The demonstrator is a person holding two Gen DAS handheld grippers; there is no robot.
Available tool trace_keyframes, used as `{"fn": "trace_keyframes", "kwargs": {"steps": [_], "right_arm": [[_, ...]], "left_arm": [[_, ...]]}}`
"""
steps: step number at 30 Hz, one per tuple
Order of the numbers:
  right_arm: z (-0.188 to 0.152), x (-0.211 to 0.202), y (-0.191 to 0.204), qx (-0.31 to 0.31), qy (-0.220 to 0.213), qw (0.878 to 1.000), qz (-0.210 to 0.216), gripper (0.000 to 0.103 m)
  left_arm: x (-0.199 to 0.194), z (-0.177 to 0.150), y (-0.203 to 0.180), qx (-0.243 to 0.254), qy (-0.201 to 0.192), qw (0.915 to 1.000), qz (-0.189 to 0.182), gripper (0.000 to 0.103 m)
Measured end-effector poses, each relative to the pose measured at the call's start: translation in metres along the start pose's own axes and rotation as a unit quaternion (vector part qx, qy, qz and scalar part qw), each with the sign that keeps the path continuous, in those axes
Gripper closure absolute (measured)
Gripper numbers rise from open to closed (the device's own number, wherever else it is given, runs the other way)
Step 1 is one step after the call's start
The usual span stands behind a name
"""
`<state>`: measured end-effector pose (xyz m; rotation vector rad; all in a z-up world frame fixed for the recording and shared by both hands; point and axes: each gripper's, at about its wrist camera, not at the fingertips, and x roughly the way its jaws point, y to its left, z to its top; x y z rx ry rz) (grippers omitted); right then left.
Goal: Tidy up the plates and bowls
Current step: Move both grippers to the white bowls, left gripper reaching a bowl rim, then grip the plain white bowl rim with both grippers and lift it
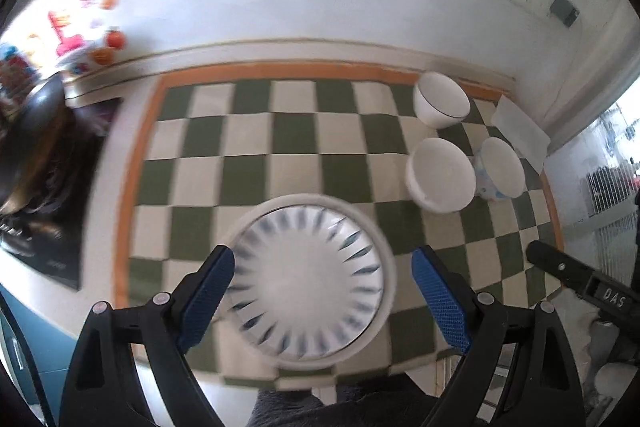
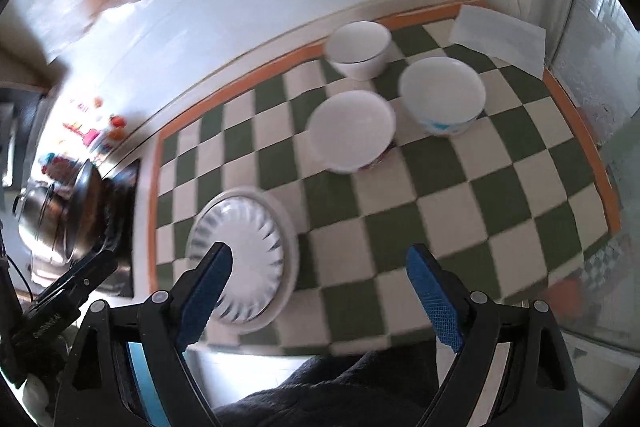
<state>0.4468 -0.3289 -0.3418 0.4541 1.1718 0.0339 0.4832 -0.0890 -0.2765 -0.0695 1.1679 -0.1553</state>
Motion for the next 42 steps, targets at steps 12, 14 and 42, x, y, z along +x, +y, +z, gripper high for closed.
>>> {"fn": "trace_keyframes", "kwargs": {"steps": [12,14,42], "right_arm": [[0.1,0.137,-0.079,0.043,0.11,0.993,0.027,0.043],[0.107,0.151,-0.081,0.035,0.119,0.992,0.029,0.05],[0.112,0.166,-0.079,-0.001,0.142,0.99,0.023,0.089]], "left_arm": [[0.155,0.083,-0.065,-0.036,0.131,0.9907,-0.007,0.03],[0.174,0.089,-0.072,-0.035,0.152,0.9877,-0.007,0.041],[0.166,0.048,-0.112,0.038,0.166,0.9852,-0.014,0.083]]}}
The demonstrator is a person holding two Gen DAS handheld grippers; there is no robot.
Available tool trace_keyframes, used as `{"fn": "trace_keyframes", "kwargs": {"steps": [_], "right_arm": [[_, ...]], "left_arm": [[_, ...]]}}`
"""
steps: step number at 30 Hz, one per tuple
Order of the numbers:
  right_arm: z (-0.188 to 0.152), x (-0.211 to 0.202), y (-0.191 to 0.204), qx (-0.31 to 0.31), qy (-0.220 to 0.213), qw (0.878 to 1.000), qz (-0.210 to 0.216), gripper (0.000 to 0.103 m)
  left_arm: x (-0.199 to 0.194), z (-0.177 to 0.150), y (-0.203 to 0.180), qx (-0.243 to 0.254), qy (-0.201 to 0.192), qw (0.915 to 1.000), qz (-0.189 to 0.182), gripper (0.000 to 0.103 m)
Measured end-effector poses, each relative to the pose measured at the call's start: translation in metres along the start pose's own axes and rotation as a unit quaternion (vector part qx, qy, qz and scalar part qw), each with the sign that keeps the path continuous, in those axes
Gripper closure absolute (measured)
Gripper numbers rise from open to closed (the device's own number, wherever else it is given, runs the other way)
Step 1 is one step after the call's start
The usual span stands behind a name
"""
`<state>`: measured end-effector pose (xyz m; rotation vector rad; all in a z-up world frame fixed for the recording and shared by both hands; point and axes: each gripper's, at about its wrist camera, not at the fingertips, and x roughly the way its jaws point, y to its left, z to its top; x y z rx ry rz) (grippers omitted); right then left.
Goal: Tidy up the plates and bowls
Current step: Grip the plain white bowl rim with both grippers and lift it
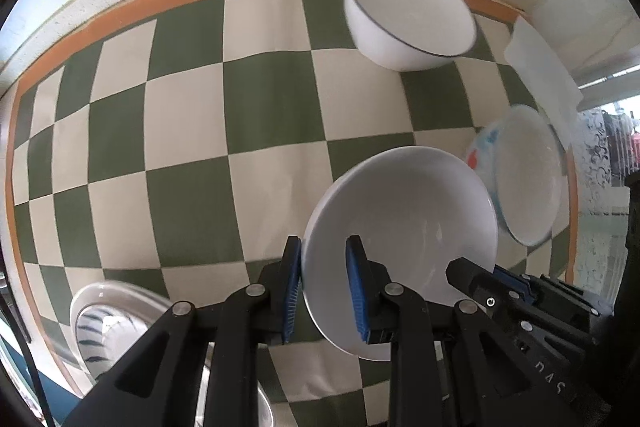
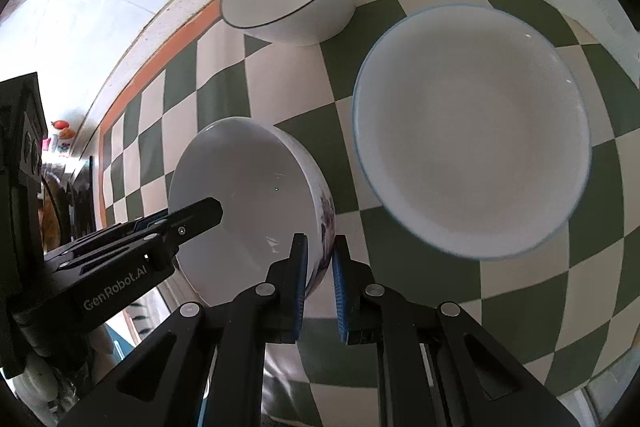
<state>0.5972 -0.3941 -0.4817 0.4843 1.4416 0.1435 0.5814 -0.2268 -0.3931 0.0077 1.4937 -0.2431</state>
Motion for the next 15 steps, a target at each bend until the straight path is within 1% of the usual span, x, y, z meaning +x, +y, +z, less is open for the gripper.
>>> {"fn": "trace_keyframes", "kwargs": {"steps": [8,12,15], "right_arm": [[-0.031,-0.024,-0.003,-0.014,0.007,1.0,0.008,0.089],[-0.046,-0.029,-0.01,-0.016,0.012,1.0,0.007,0.089],[-0.056,-0.028,-0.017,-0.015,0.018,1.0,0.006,0.089]], "left_arm": [[-0.02,-0.031,-0.011,0.01,-0.007,0.9999,-0.007,0.083],[-0.013,-0.049,-0.016,0.015,-0.001,0.9999,-0.006,0.083],[-0.009,-0.048,-0.014,0.011,0.007,0.9998,-0.011,0.083]]}}
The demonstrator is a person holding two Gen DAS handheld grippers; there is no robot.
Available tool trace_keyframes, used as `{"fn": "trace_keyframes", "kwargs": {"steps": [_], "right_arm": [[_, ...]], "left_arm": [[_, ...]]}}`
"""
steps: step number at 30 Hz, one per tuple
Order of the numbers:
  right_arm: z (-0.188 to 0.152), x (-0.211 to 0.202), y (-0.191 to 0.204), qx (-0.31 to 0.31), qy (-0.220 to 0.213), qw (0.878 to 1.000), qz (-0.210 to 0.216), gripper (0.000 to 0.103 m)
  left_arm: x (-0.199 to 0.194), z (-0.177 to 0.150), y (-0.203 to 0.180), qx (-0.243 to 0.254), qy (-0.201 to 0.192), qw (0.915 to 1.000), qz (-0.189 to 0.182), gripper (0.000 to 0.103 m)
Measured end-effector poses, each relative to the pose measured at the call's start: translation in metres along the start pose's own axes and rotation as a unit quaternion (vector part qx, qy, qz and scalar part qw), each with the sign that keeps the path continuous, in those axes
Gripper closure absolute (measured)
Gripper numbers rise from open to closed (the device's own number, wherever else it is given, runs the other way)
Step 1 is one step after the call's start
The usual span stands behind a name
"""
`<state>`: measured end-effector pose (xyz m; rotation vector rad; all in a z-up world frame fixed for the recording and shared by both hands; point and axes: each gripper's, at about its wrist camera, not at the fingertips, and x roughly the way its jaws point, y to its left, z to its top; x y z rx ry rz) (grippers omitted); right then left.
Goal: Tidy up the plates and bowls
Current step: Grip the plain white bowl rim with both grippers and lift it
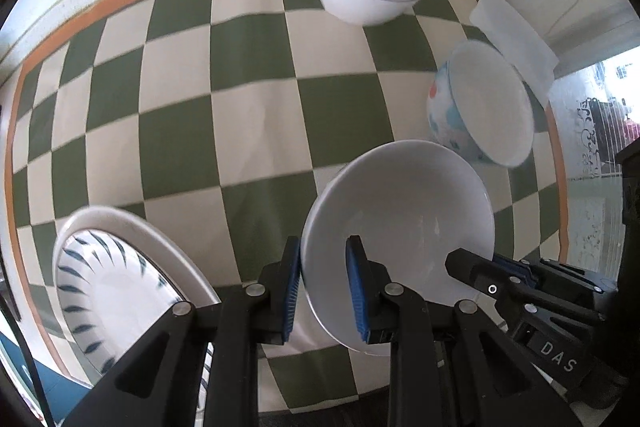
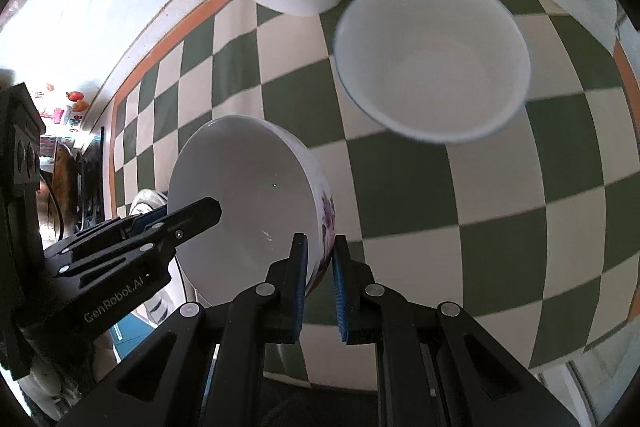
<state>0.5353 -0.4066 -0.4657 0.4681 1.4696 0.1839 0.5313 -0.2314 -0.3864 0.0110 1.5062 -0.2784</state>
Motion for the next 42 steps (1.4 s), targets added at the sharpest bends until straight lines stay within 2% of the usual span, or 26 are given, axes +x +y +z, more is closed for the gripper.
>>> {"fn": "trace_keyframes", "kwargs": {"steps": [6,16,20,24,26,28,30,32,34,37,42], "right_arm": [[-0.012,0.016,-0.011,0.005,0.019,1.0,0.0,0.089],[-0.013,0.037,-0.015,0.009,0.042,0.999,-0.009,0.089],[-0.012,0.039,-0.018,0.009,0.056,0.998,-0.007,0.088],[-0.008,0.02,-0.021,0.013,0.055,0.998,0.0,0.087],[-0.005,0.003,-0.025,0.02,0.042,0.999,0.006,0.085],[0.001,-0.019,-0.033,0.032,0.02,0.999,0.012,0.077],[0.01,-0.04,-0.045,0.049,-0.002,0.998,0.026,0.061],[0.02,-0.054,-0.059,0.071,-0.019,0.996,0.045,0.052],[0.034,-0.06,-0.074,0.085,-0.033,0.995,0.046,0.05],[0.057,-0.057,-0.093,0.093,-0.038,0.995,0.021,0.05],[0.093,-0.038,-0.115,0.101,-0.031,0.994,-0.002,0.05]], "left_arm": [[0.015,0.001,-0.001,-0.002,0.014,0.9999,0.001,0.083],[0.033,-0.002,-0.001,-0.008,0.04,0.9992,-0.004,0.082],[0.02,0.0,-0.002,-0.014,0.031,0.9994,-0.005,0.082],[-0.014,0.007,0.002,-0.027,-0.004,0.9996,0.002,0.082],[-0.031,0.016,0.0,-0.037,-0.02,0.999,-0.017,0.075],[-0.04,0.028,-0.005,-0.039,-0.028,0.9983,-0.033,0.069],[-0.041,0.045,-0.015,-0.035,-0.031,0.9976,-0.051,0.067],[-0.035,0.064,-0.026,-0.029,-0.028,0.9976,-0.056,0.066],[-0.024,0.085,-0.038,-0.02,-0.016,0.9976,-0.064,0.066],[0.001,0.11,-0.061,0.0,0.006,0.9974,-0.072,0.066],[0.043,0.135,-0.087,0.019,0.046,0.9964,-0.068,0.066]]}}
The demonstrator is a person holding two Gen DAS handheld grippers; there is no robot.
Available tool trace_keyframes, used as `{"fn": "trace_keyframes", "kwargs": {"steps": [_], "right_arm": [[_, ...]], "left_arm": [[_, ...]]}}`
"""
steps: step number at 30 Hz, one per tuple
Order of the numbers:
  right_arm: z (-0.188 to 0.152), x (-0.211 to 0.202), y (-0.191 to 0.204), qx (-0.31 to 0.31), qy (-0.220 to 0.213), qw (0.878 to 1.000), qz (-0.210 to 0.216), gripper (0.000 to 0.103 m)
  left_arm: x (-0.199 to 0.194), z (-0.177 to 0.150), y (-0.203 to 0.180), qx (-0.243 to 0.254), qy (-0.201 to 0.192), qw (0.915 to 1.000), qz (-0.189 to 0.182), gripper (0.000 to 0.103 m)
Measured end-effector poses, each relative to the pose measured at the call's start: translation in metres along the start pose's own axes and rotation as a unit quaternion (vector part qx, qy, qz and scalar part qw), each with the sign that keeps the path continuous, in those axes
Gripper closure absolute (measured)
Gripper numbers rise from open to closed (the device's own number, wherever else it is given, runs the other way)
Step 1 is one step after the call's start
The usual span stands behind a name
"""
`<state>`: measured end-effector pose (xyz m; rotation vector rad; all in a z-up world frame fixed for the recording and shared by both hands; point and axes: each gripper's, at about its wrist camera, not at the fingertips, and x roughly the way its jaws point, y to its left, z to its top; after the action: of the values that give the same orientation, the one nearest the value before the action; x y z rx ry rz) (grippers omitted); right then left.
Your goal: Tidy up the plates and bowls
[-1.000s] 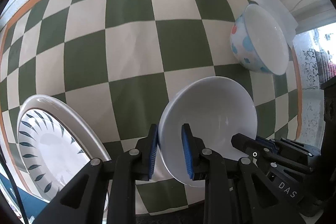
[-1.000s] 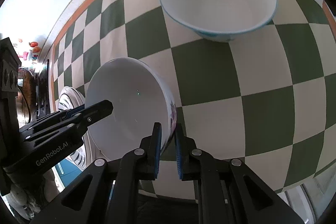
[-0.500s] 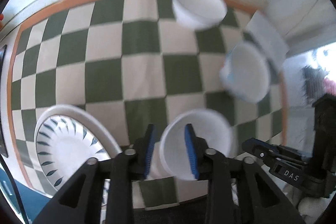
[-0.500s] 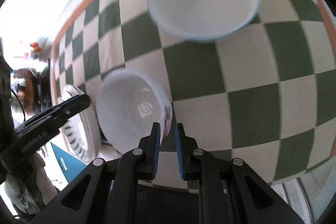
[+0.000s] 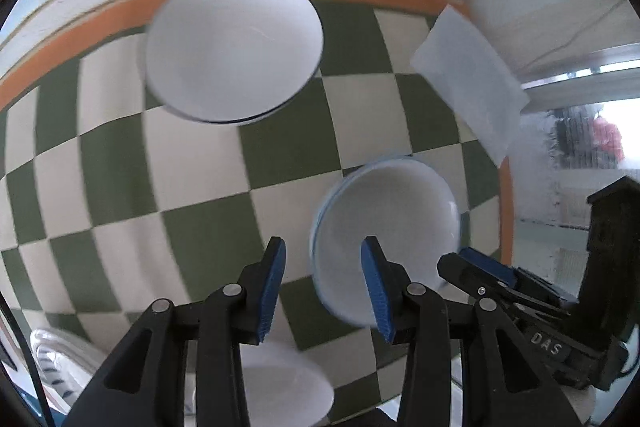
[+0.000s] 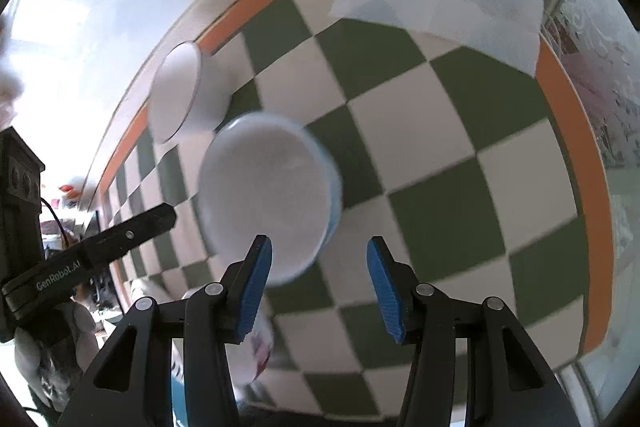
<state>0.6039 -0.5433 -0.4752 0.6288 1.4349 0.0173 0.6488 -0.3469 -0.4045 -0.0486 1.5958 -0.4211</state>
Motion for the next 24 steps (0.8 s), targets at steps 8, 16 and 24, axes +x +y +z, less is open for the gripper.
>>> {"fn": "trace_keyframes", "kwargs": {"steps": [8,16,24], "right_arm": [[0.024,0.031,-0.011,0.003,0.023,1.0,-0.001,0.051],[0.029,0.047,-0.009,0.0,0.028,1.0,0.006,0.084],[0.023,0.04,0.006,-0.023,0.02,0.999,-0.011,0.091]], "left_arm": [[0.033,0.01,-0.002,-0.007,0.026,0.9996,0.01,0.066],[0.032,0.006,-0.003,-0.002,0.011,0.9999,0.008,0.082],[0.012,-0.006,-0.016,0.031,-0.016,0.9986,0.039,0.082]]}}
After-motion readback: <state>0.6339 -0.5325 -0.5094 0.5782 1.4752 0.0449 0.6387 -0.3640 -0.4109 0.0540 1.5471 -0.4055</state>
